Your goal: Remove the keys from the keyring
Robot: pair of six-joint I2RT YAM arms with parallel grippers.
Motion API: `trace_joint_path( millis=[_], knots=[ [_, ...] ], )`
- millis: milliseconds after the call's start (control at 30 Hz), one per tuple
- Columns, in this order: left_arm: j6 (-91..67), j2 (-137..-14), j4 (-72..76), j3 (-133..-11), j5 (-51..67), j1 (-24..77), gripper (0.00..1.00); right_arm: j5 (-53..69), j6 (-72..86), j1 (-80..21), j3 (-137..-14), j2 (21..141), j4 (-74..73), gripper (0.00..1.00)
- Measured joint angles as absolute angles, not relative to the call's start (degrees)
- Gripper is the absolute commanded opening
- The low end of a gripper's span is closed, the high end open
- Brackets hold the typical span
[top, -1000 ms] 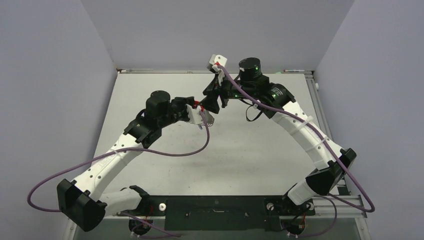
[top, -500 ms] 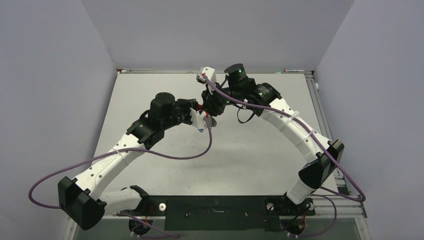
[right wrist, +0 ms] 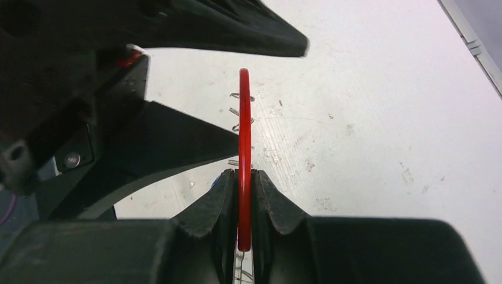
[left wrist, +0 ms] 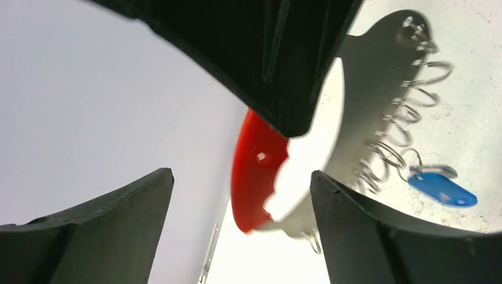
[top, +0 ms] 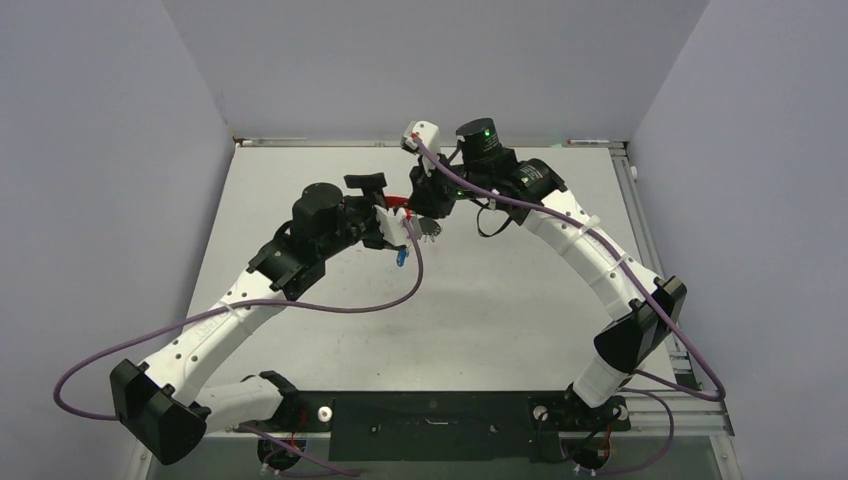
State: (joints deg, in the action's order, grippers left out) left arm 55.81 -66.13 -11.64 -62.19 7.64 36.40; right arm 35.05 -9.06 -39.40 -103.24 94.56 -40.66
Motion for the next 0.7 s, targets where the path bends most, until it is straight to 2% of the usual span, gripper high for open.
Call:
trace_joint_path(
  millis=[267,333,567,700],
  knots=[
    [49.7,-64.0,-11.8,-62.2,4.7,35.9,0.98,31.9,-5.1,-34.3,-103.1,94.4,-32.8,0.05],
    [45.5,-62.9,-11.7,-62.2,4.4,34.7,0.96,31.0,-3.4,-33.0,-103.1,94.4,-30.3,0.05],
    [20.4,-56.2,-4.3,-58.3,13.0,21.0,0.96,30.2,3.7,-29.9,-103.1,94.4,-20.9,0.05],
    [9.2,-55.8,0.6,-56.5,18.8,19.6,0.99,31.1,7.1,-29.7,-103.1,94.4,-16.9,0.05]
  ],
)
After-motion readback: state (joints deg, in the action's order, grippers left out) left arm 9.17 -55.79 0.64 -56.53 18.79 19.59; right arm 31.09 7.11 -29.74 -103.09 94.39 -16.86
